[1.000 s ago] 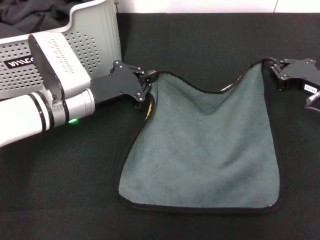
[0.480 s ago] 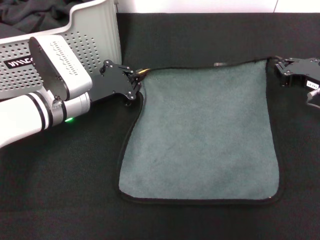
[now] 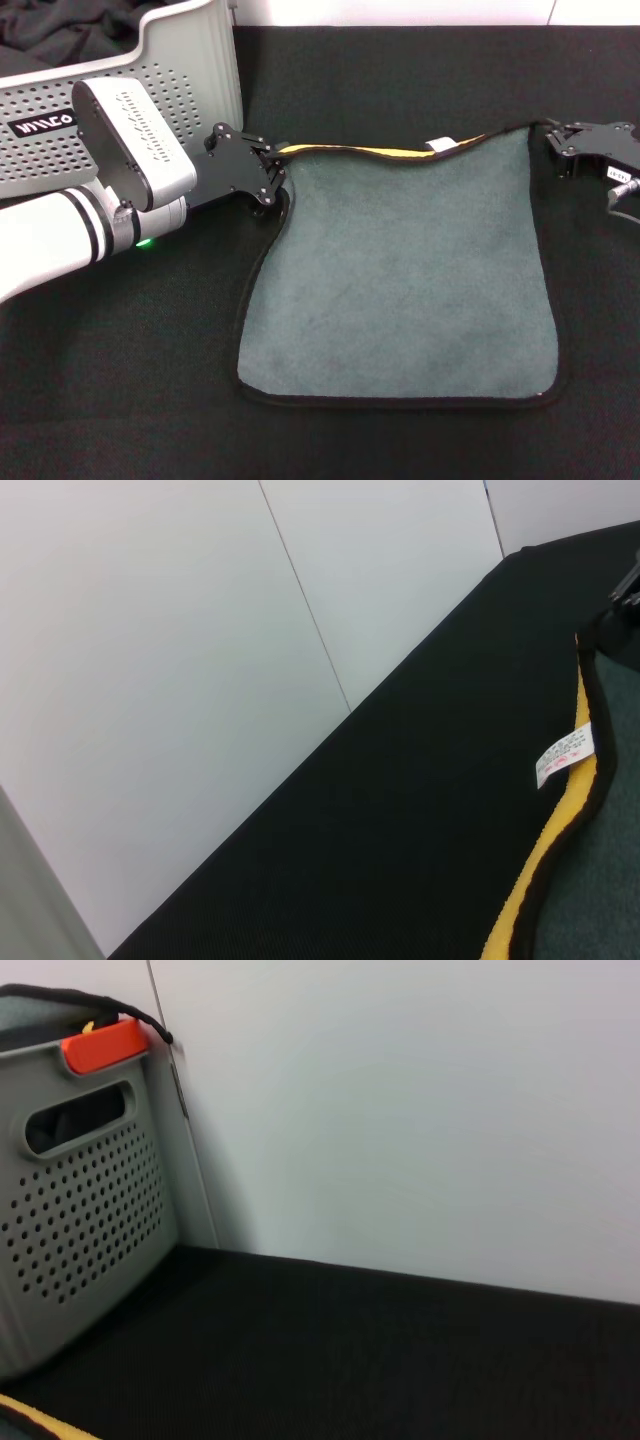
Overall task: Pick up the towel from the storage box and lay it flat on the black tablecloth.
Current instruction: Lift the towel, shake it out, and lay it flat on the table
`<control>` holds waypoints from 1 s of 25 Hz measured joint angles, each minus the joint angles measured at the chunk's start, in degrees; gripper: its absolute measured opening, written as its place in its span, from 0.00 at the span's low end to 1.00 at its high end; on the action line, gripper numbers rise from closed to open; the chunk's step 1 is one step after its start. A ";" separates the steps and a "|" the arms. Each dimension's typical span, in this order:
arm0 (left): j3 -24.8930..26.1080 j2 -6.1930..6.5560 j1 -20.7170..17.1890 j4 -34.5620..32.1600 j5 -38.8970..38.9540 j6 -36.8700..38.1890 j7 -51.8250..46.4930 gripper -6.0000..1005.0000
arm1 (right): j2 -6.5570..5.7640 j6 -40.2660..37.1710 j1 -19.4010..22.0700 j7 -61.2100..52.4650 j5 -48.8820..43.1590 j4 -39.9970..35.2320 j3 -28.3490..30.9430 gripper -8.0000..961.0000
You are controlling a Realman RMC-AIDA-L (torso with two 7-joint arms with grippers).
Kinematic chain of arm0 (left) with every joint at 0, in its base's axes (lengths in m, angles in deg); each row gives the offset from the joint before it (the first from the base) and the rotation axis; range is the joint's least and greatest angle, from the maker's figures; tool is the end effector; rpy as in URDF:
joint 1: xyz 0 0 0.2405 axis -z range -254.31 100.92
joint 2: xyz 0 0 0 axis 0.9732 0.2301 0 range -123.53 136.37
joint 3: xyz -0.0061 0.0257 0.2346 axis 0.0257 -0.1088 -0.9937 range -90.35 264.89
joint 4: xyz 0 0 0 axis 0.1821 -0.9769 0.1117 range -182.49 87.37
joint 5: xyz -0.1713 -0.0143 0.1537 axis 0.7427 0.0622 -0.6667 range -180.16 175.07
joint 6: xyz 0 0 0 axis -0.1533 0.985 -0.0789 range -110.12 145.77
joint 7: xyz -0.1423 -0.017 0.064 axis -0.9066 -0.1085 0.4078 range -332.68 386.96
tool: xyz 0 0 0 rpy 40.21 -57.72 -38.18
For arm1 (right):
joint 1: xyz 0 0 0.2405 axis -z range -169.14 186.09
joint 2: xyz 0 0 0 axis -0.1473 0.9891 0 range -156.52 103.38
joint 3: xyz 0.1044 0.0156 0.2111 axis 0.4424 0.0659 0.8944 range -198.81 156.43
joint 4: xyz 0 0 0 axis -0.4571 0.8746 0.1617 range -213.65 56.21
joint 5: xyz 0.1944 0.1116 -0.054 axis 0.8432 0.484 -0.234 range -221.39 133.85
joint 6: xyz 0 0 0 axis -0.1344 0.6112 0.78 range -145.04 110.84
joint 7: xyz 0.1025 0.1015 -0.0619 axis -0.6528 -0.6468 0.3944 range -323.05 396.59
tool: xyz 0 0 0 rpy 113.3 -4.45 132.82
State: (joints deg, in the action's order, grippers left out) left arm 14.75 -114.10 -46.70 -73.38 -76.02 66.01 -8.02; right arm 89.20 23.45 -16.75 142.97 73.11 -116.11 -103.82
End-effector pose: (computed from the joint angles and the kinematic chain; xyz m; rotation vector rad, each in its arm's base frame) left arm -0.2659 0.3861 -0.0720 -2.3951 -0.0765 -0.2999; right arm 0.2628 0.4098 -0.0233 -2.1831 0.7597 0.5867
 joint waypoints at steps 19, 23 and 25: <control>0.01 -0.07 0.67 0.59 0.29 -3.01 3.00 0.03 | 0.07 0.04 -2.03 1.33 2.48 1.90 -0.68 0.03; 0.01 -0.10 0.68 0.50 0.56 -3.17 5.73 0.04 | 0.07 0.04 -2.02 1.36 2.48 1.94 -0.69 0.03; -0.22 -0.20 0.67 0.82 2.92 -3.17 9.90 0.04 | 0.09 0.05 -2.08 1.37 2.48 2.23 -0.70 0.03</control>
State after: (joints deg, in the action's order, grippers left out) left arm 14.53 -114.30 -46.03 -72.55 -73.10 62.84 1.88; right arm 89.29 23.50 -18.83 144.34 75.59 -113.88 -104.51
